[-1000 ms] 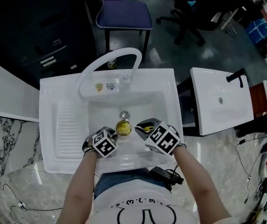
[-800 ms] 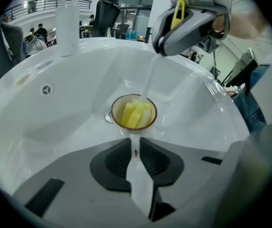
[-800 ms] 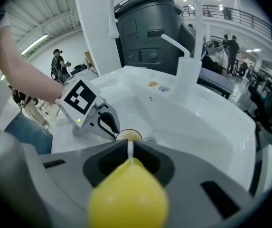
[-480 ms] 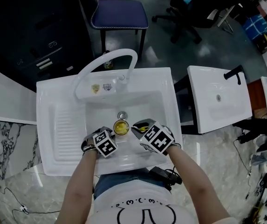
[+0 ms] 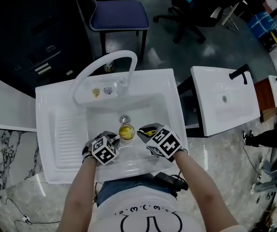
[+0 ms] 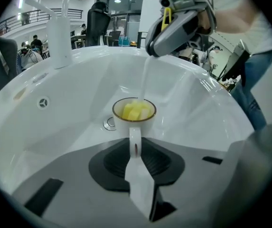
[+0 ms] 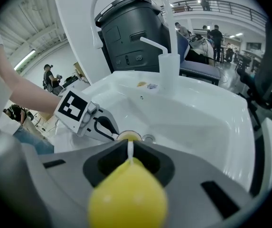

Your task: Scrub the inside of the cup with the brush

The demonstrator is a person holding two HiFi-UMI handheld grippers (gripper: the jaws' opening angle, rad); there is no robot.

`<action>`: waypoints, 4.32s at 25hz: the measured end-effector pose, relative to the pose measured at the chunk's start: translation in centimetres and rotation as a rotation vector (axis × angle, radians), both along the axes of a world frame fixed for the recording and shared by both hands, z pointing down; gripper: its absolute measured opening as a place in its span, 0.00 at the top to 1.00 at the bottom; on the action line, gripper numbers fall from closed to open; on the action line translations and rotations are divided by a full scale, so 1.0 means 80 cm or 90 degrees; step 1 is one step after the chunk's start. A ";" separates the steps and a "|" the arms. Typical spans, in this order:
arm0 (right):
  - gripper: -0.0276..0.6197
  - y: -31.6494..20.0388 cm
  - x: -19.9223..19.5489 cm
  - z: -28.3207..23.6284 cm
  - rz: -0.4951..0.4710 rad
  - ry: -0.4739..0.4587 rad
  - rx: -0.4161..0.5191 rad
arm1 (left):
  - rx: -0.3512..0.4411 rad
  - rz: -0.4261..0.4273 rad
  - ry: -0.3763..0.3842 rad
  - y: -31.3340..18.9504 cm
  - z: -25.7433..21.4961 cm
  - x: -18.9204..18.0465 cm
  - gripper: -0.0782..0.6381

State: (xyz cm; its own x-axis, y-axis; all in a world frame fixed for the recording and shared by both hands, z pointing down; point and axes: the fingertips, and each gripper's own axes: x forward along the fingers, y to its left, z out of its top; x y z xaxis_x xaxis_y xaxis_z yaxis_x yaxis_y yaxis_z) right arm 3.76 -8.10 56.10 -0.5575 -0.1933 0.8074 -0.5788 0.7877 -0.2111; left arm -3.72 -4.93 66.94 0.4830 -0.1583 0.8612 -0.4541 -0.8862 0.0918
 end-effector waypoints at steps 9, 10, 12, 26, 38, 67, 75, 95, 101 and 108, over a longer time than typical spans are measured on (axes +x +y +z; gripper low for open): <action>0.89 0.006 -0.009 0.001 -0.019 0.010 0.004 | -0.005 0.021 -0.023 0.008 0.006 -0.005 0.71; 0.89 0.007 -0.010 0.001 -0.020 0.011 0.005 | -0.004 0.023 -0.024 0.009 0.006 -0.004 0.71; 0.89 0.006 -0.010 0.001 -0.020 0.014 0.006 | -0.002 0.026 -0.027 0.010 0.002 -0.005 0.70; 0.89 0.002 -0.018 -0.004 -0.031 0.028 0.019 | -0.052 -0.036 0.021 0.003 -0.011 -0.004 0.80; 0.89 -0.009 0.024 -0.088 0.017 -0.089 0.008 | -0.050 -0.068 0.141 -0.002 -0.065 0.004 0.80; 0.89 0.017 0.042 -0.098 -0.051 -0.275 -0.026 | -0.231 -0.282 0.304 -0.036 -0.111 -0.040 0.80; 0.89 0.024 0.038 -0.091 -0.028 -0.230 -0.011 | -0.181 -0.282 0.260 -0.040 -0.103 -0.045 0.80; 0.89 0.032 0.014 -0.080 0.011 -0.072 0.089 | -0.123 -0.266 0.240 -0.031 -0.113 -0.038 0.80; 0.89 0.022 0.037 -0.119 0.086 -0.080 0.147 | -0.053 -0.253 0.214 -0.023 -0.116 -0.049 0.80; 0.89 0.015 0.054 -0.170 0.221 -0.135 0.177 | 0.028 -0.246 0.227 -0.019 -0.138 -0.052 0.80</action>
